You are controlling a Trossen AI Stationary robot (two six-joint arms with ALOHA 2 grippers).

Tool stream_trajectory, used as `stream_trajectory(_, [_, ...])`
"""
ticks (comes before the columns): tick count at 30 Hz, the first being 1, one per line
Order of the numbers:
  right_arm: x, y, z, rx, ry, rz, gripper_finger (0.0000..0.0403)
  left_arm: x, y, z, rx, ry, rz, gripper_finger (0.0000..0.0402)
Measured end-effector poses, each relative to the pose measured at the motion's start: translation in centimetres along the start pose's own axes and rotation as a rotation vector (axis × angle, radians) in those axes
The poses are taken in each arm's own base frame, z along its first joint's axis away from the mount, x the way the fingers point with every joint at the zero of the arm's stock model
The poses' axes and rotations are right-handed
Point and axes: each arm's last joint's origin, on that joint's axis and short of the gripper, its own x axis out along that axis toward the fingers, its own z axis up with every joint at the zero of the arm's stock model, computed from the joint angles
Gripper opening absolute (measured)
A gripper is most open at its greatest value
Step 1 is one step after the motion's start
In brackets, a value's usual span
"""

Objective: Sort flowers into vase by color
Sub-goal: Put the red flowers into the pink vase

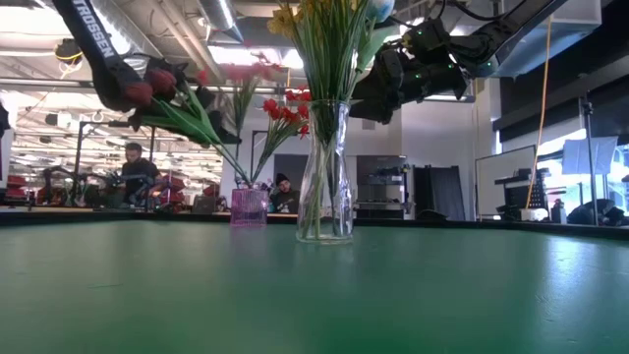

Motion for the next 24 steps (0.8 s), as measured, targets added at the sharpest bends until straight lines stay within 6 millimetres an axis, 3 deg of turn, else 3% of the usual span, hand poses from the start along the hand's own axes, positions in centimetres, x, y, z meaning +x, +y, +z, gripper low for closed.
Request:
stream_trajectory(6, [0.0, 0.0, 0.0, 0.0, -0.001, 0.001, 0.0319, 0.4, -0.6, 0.0, -0.089, 0.029, 0.032, 0.0])
stream_trajectory(14, [0.1, 0.2, 0.1, -0.007, -0.009, 0.008, 0.0319, 1.8, -2.4, -0.9, -0.055, 0.166, 0.235, 0.0])
stream_trajectory(19, [0.5, 0.9, 0.1, -0.015, -0.006, 0.035, 0.0319, 1.5, -2.0, -1.7, -0.071, 0.18, 0.209, 0.0])
stream_trajectory(24, [0.8, 1.4, 0.1, -0.032, -0.003, 0.055, 0.0319, 0.9, -3.2, -2.8, -0.066, 0.14, 0.157, 0.0])
